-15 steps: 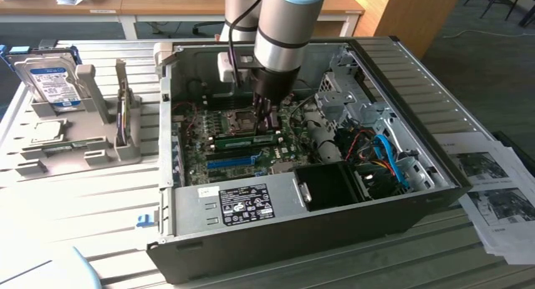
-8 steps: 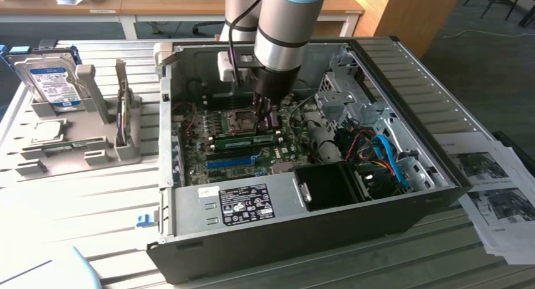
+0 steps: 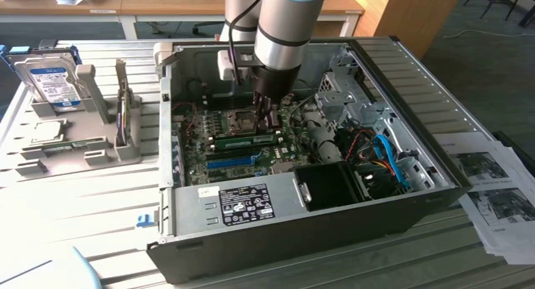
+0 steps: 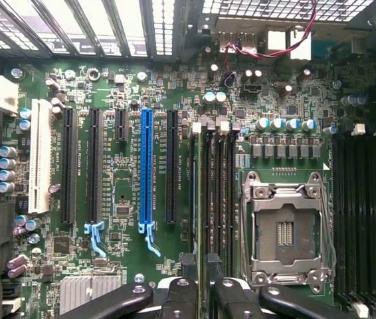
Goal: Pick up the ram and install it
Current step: 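Insert the ram into the slot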
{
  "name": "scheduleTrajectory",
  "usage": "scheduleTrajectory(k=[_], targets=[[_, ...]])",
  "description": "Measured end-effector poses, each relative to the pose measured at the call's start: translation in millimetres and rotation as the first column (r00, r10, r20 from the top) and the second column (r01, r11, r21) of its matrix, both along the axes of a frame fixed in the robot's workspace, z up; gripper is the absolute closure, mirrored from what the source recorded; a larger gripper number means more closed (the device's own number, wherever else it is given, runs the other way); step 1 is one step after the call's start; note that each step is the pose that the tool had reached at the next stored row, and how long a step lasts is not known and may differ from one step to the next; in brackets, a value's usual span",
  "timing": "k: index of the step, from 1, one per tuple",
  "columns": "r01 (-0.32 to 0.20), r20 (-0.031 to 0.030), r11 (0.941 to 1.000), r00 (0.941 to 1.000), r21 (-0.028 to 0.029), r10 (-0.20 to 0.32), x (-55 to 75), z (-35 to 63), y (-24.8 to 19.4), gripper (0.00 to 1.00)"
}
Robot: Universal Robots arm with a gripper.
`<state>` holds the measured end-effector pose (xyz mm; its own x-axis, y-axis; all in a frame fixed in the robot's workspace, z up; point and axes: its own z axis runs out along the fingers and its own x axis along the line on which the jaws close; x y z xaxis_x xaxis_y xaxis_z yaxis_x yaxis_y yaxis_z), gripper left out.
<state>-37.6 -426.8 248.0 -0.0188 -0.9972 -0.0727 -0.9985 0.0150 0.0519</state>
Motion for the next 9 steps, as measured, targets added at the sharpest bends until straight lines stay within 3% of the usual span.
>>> scheduleTrajectory(k=[9], targets=[[0.0,0.0,1.0,1.0,0.0001,0.0,0.0,5.7,0.0,0.82]])
